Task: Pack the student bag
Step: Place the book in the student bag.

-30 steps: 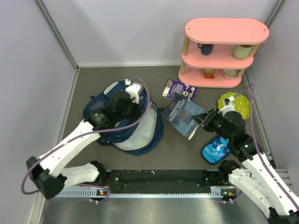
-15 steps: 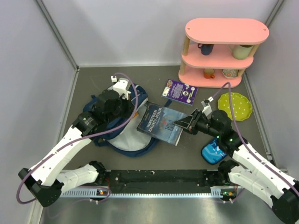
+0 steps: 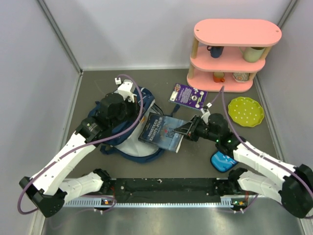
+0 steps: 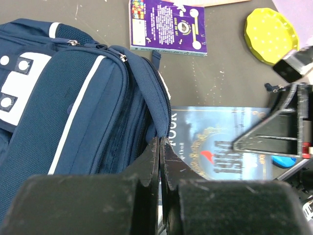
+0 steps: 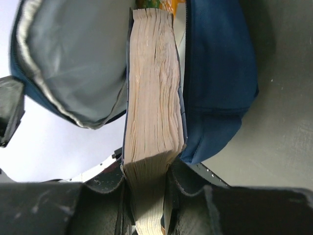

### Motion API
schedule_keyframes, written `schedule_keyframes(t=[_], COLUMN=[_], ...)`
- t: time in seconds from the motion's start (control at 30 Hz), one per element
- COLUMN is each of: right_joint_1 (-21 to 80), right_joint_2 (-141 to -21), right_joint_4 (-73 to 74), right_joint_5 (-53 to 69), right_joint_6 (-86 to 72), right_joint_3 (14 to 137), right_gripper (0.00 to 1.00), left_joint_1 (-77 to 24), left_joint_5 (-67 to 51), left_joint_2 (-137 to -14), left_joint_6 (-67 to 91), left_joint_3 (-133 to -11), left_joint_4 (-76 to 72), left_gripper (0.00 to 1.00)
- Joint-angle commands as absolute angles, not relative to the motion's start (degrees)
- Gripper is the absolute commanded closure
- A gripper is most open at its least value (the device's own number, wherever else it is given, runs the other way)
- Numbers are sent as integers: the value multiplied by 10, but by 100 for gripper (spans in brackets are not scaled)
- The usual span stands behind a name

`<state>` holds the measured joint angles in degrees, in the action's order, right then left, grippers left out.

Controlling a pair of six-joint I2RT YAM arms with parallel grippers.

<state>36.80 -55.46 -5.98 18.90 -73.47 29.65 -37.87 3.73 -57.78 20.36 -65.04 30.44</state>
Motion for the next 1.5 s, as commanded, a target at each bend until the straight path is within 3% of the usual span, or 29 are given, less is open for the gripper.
schedule_keyframes(t=[0.0,0.4,0.67,1.2,1.4,1.47], right_joint_1=[391,399,417,507,514,514], right_joint_2=[-603,-759,-856,-1102,-1131,-1119], right_joint_4=[-216,-374,-386,-381,-382,-387], right_joint_5=[195,186,167,-69,-69,-76], right_joint_6=[-761,-801,-822,-831,-863,-850], right_joint_3=[344,388,447,576,559,534], right_gripper=[100,100,100,100,81,63], left_joint_1=[-378,-379,-378,-378,-379,-379], left_joint_5=[3,-30,-42,-63,-69,-72], left_joint_2=[-569,-576,-572,-563,-564,-564], left_joint_6=[217,213,214,237,246,249], left_joint_3=[-668,-667,-666,-642,-629,-625], left_joint_4=[183,179,175,156,146,139], left_gripper=[100,100,100,100,100,100])
